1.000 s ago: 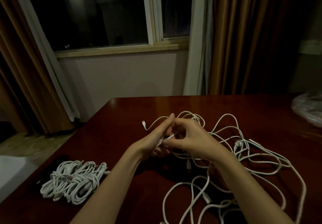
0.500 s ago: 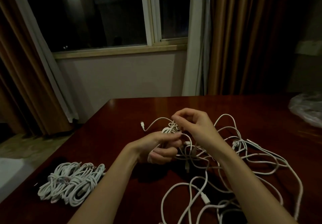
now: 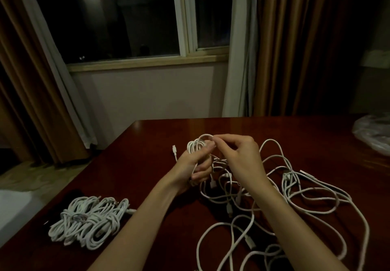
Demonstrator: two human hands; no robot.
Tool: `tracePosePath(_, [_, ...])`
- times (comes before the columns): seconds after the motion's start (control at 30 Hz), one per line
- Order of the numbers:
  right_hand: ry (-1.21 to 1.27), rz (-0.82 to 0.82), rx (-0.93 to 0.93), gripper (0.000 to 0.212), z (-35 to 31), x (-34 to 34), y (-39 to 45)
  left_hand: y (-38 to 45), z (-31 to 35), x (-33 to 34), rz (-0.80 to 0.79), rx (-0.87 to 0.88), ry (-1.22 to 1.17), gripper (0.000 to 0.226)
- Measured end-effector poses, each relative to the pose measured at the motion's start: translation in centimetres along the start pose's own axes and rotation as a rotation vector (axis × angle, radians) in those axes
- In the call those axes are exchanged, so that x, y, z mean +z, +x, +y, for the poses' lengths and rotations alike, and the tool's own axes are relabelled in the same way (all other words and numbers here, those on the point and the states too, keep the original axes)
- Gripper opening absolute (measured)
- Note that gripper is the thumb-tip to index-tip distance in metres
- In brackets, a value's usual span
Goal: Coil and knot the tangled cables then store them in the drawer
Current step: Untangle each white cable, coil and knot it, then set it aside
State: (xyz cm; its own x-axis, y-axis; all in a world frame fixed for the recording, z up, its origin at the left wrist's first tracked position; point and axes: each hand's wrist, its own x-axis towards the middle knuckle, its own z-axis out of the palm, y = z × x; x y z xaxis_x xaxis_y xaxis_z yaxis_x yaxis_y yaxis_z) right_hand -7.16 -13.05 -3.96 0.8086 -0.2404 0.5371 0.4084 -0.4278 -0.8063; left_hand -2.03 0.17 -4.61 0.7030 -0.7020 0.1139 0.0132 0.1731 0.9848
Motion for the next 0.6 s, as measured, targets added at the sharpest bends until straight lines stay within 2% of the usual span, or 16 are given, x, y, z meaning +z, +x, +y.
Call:
tracePosePath(0.07, [-0.052,-0.021,0.002,0.019,0.3,0.1,-0.1,-0.1,0.3,-0.2,-0.018,-0.013,-0.019,0.057])
tracePosePath(0.23, [-0.017,-0.144,0.061,0.019,0.1,-0.7,0.4,0.2,0.5,-1.6,0.141,0.015,-0.251,0.031])
tracePosePath(0.33, [-0.022,-0.199,0.126,0.019,0.3,-1.3,0.7,0.4,0.3,-1.6,0.200,0.062,-0.336,0.036])
tracePosePath(0.47, [-0.257,-0.248,0.088,0.014,0.8,-1.1,0.5,0.3,0.9,-0.8,0.263,0.126,-0.446,0.037])
tracePosePath(0.6, [-0.396,-0.179,0.088,0.017,1.5,-1.1,0.7,0.5,1.6,-1.0,0.263,0.157,-0.587,0.038])
